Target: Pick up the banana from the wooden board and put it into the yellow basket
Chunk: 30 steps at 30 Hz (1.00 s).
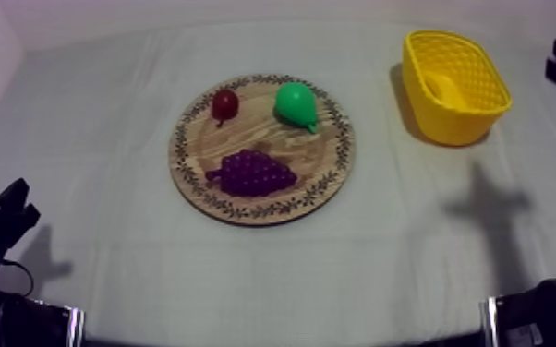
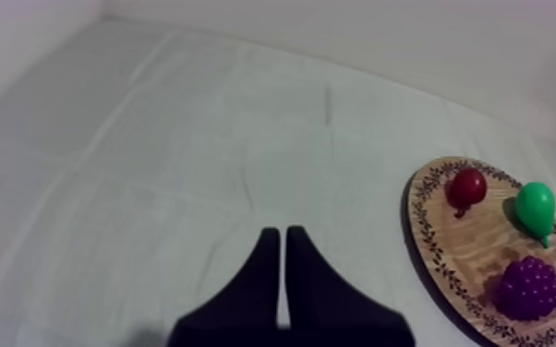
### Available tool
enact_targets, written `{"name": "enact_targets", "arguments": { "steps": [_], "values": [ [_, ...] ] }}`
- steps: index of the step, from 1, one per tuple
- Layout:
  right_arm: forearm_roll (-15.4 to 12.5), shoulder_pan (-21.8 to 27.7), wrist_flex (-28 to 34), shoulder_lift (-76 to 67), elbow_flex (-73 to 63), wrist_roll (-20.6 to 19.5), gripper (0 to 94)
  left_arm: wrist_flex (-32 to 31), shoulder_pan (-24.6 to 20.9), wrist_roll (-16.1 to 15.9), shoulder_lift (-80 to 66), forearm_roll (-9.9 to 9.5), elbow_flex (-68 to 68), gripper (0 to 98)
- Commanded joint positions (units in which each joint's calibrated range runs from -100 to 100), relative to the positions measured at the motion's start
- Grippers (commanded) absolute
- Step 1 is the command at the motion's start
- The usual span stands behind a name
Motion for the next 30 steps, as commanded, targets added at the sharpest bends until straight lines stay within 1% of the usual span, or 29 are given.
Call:
{"name": "enact_targets", "arguments": {
  "steps": [1,3,7,9,14,16,21,30],
  "values": [
    [-1.59,0.07,-1.46,-7.38,10.36,2.48,0.5,-0.01,0.02,0.01,0.0,0.0,0.01,0.0],
    [-2.3,0.07,-2.09,-11.46,15.24,3.48,0.5,-0.01,0.02,0.02,0.0,0.0,0.01,0.0],
    [-2.49,0.38,-2.63,-19.1,24.48,4.63,0.5,-0.01,0.02,0.01,0.0,0.0,0.01,0.0],
    [-1.63,0.53,-2.74,-22.81,28.6,4.32,0.5,-0.01,0.02,0.0,0.0,0.0,0.01,0.0],
    [1.63,0.42,-2.4,-31.56,36.46,1.44,0.5,-0.01,0.02,0.0,0.0,0.0,0.01,0.0],
    [1.77,0.39,-1.25,-34.41,37.83,0.62,0.5,-0.01,0.02,0.01,0.0,0.0,0.01,0.0],
    [0.24,0.34,2.93,-39.13,38.92,0.46,0.4,-0.01,0.02,0.0,0.0,0.0,0.01,0.0],
    [-0.17,0.33,5.77,-40.21,39.13,-1.44,0.3,-0.01,0.02,0.0,0.0,0.0,0.01,0.0]
  ]
}}
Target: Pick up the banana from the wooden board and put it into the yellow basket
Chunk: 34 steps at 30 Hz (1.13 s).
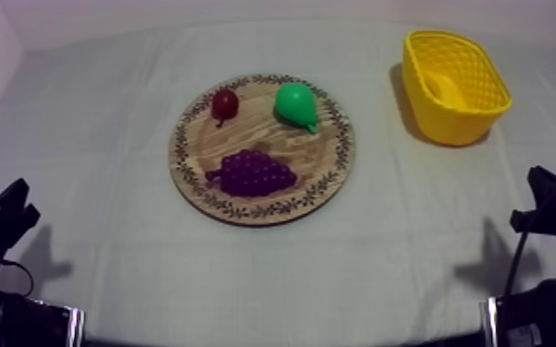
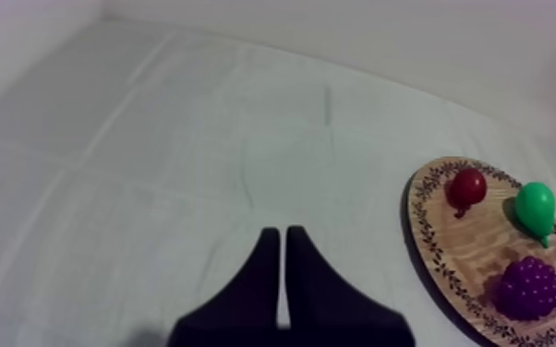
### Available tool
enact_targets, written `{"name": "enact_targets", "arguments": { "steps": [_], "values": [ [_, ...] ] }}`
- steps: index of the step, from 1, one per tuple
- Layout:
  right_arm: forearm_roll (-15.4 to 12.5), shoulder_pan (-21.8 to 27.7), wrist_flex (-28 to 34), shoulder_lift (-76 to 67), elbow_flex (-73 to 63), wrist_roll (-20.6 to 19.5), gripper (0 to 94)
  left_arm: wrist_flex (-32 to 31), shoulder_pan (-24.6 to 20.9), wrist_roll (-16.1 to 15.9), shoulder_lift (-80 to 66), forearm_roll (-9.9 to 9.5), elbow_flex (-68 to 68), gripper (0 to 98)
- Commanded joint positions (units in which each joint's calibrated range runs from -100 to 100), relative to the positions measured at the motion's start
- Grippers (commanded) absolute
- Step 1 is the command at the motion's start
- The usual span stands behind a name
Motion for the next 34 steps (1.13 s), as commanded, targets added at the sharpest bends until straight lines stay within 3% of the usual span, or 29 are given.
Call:
{"name": "enact_targets", "arguments": {
  "steps": [1,11,34],
  "values": [
    [-0.05,0.05,0.44,0.0,0.02,0.2,0.3,-0.02,0.02,0.0,0.0,0.0,0.01,0.0],
    [-0.07,0.07,0.61,-0.04,0.03,2.31,0.3,-0.02,0.02,0.0,0.0,0.0,0.01,0.0],
    [-0.07,0.07,0.61,-0.04,0.03,2.62,0.3,-0.02,0.02,0.0,0.0,0.0,0.01,0.0]
  ]
}}
